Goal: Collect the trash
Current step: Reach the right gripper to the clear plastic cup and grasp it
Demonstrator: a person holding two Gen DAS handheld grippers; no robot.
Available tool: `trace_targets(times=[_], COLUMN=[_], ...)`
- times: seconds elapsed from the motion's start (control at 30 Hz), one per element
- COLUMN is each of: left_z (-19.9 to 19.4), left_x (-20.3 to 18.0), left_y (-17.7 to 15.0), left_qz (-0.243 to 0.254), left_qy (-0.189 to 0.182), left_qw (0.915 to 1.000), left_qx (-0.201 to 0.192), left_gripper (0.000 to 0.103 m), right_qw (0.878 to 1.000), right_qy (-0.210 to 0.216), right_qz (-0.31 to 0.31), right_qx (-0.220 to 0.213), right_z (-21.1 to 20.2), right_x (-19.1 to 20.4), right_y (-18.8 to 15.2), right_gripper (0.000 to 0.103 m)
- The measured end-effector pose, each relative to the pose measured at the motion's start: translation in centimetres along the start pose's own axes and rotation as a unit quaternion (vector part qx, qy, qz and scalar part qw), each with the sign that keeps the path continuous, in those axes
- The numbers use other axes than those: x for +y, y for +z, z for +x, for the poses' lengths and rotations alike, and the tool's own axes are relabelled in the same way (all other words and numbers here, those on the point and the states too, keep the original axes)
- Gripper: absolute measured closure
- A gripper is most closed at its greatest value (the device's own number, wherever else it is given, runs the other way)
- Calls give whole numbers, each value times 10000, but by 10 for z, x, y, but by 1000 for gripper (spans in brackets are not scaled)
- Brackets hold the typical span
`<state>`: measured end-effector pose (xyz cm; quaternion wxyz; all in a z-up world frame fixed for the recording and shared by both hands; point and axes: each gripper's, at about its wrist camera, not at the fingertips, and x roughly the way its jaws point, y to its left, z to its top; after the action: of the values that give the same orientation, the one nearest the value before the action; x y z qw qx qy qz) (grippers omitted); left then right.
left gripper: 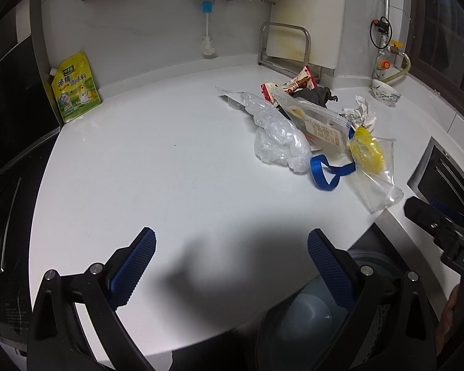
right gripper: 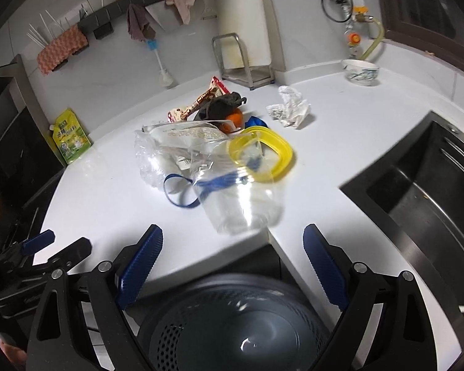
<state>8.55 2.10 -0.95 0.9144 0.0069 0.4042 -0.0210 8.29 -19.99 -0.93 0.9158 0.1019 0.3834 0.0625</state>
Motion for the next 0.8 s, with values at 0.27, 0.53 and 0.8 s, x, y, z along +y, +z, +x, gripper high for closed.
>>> trace_targets(times=[0.27,0.53,0.8], left_z=[16,24,28], left_x=[2,1,-3], left_y=[5,6,13], left_qz=[6,28,-26], left_qy=[-5,-38,-132], left_qw=[10000,10000,9999], left_qx=[33,60,17], left_gripper=[6,6,6], right_qw=[9994,9978,9978], right_qy=[-56,-256,-229], right_qz=[-95,-297,-307], right_qx=[339,543,537], right_z=[45,78,83], right_x=[-1,3,-1], right_y=[19,29,32], right_gripper=[15,15,16])
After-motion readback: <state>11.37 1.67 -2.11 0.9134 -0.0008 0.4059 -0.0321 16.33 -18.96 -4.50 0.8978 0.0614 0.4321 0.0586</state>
